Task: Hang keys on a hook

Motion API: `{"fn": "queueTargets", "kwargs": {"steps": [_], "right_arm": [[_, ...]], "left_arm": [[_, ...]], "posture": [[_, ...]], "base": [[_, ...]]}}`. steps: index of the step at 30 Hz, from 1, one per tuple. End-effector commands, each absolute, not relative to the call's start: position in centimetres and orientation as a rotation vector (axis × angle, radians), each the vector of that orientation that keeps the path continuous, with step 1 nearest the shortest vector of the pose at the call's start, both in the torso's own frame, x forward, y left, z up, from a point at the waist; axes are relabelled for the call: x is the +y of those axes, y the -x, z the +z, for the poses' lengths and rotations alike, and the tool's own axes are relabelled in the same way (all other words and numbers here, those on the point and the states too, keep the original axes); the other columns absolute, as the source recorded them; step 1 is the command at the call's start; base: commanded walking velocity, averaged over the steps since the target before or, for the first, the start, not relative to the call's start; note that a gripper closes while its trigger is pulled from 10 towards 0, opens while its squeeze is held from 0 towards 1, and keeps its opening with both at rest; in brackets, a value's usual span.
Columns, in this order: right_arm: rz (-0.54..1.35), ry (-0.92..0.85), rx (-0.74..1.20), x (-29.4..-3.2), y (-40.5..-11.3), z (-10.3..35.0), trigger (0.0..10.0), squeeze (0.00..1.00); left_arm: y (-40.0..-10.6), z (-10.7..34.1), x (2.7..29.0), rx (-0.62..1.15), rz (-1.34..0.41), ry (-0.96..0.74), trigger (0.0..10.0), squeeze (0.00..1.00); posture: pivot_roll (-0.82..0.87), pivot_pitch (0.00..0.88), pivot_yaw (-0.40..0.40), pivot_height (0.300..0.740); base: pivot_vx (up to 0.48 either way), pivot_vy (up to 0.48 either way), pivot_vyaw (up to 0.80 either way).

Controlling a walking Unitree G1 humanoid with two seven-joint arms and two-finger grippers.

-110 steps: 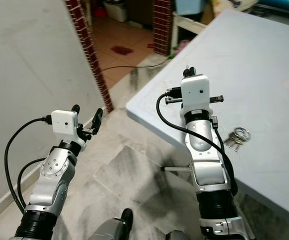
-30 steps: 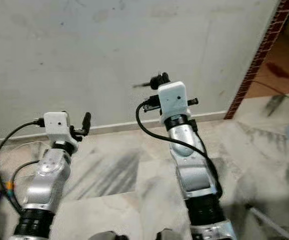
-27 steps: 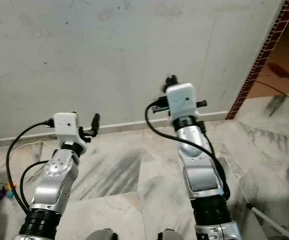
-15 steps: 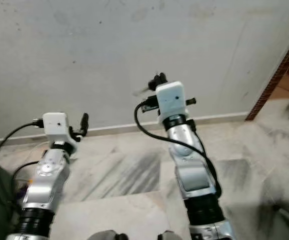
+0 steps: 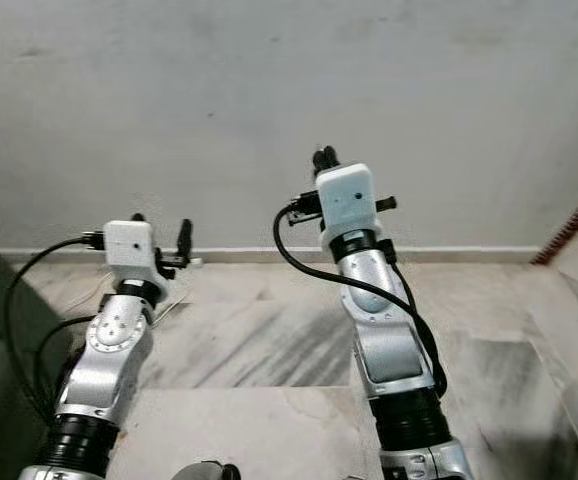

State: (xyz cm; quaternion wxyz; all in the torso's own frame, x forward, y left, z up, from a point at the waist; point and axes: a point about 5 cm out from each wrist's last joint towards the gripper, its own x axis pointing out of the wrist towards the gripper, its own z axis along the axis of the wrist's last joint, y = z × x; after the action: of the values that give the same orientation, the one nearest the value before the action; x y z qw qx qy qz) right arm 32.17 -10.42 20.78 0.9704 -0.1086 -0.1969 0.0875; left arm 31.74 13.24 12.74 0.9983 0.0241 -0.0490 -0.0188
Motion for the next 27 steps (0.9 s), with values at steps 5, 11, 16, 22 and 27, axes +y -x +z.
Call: {"fn": "queueTargets", "kwargs": {"steps": [5,11,16,22,27], "right_arm": [[0.18,0.216,-0.408,-10.3,-32.1,21.0,10.0,0.0],[0.177,0.215,-0.407,-10.4,-32.1,20.9,10.0,0.0],[0.159,0.192,-0.407,-10.6,-32.2,20.9,10.0,0.0],[0.156,0.192,-0.411,-10.6,-32.3,21.0,10.0,0.0],[0.156,0.19,-0.411,-10.5,-32.3,21.0,10.0,0.0]], "left_arm": [[-31.6,12.4,13.1,-0.083,-0.077,-0.022,10.0,0.0],[-31.5,12.3,12.8,-0.08,-0.106,-0.01,10.0,0.0],[-31.4,12.2,12.4,-0.076,-0.136,-0.013,10.0,0.0],[-31.4,12.3,12.3,-0.078,-0.152,0.0,10.0,0.0],[-31.3,12.3,12.3,-0.077,-0.155,0.006,10.0,0.0]], "posture": [[0.0,0.134,0.045,0.74],[0.0,0.134,0.045,0.74],[-0.01,0.134,0.045,0.74],[0.0,0.132,0.047,0.74],[0.0,0.132,0.048,0.74]], "base": [[0.0,0.0,0.79],[0.0,0.0,0.79],[0.0,0.0,0.0],[0.0,-0.112,0.0],[0.0,-0.413,0.0]]}}
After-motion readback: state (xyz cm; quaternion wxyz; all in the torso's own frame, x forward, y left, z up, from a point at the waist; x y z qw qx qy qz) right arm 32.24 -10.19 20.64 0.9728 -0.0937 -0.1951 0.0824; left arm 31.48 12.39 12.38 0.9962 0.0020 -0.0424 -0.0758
